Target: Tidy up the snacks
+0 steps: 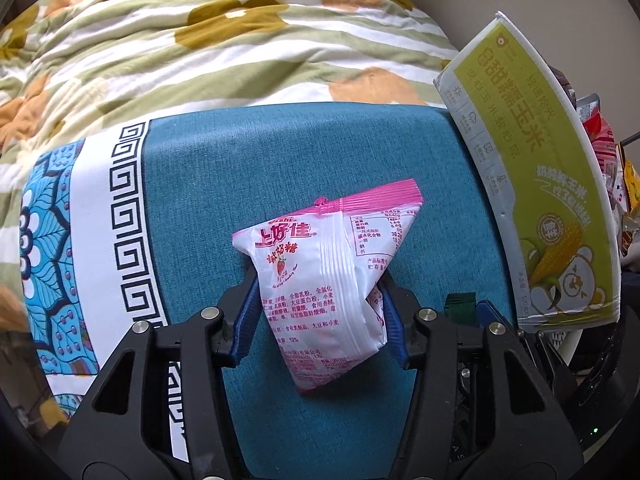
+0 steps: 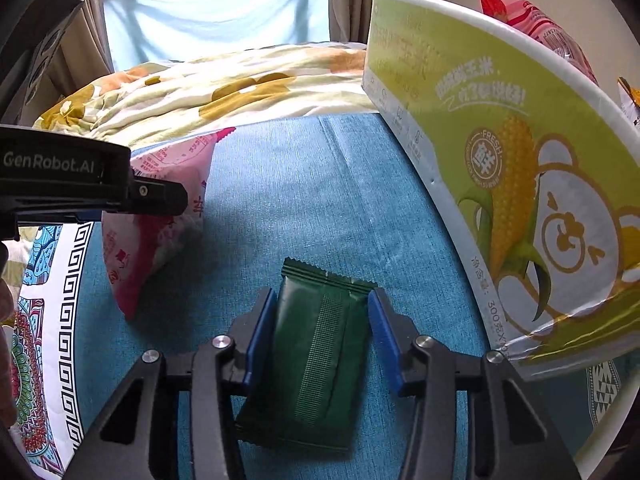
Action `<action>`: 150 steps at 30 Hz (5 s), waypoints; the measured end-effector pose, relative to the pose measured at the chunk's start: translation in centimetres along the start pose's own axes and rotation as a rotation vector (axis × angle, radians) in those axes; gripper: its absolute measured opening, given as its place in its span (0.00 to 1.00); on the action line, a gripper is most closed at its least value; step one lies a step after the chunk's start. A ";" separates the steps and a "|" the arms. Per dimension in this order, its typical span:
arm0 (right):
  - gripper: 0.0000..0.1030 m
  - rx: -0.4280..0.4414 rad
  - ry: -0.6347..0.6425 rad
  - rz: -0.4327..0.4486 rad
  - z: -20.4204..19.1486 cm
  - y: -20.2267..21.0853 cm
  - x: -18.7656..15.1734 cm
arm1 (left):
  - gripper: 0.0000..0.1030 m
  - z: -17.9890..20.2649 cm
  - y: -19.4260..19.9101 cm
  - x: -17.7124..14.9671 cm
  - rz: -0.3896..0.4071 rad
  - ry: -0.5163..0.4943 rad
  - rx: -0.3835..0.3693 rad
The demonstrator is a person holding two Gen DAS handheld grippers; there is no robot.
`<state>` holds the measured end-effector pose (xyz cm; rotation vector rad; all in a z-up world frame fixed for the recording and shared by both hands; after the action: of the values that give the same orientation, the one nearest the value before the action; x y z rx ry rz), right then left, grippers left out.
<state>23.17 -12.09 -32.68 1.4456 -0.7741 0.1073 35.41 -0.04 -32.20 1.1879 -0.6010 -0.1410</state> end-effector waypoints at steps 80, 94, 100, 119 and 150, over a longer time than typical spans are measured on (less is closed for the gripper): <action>0.40 0.404 0.188 0.183 19.6 16.8 20.5 | 0.99 27.3 9.9 5.8 0.248 0.045 0.161; 0.40 0.491 0.340 0.067 16.1 13.7 14.4 | 0.99 20.7 13.8 -1.0 0.286 0.294 0.288; 0.80 0.483 0.307 0.069 16.5 12.8 13.8 | 0.99 21.3 14.5 -3.5 0.292 0.295 0.299; 0.97 0.400 0.181 0.279 19.0 26.1 9.6 | 0.99 26.8 27.9 -10.3 0.519 0.061 0.456; 0.99 0.287 0.122 0.373 20.8 33.8 3.6 | 1.00 31.6 33.5 -16.5 0.646 0.000 0.590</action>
<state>0.15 -26.82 -3.61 1.5316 -0.9481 0.6071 -1.30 -6.49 -0.57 1.4892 -1.0385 0.6231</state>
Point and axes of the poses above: each gripper's, at about its wrist camera, not at the fingertips, and y roughly against the way its jaws point, z to its right, x to its top, the point moved 3 cm from there along -y, roughly the way its jaws point, and after that the axes turned 11 degrees about -y, right-handed, at the moved point
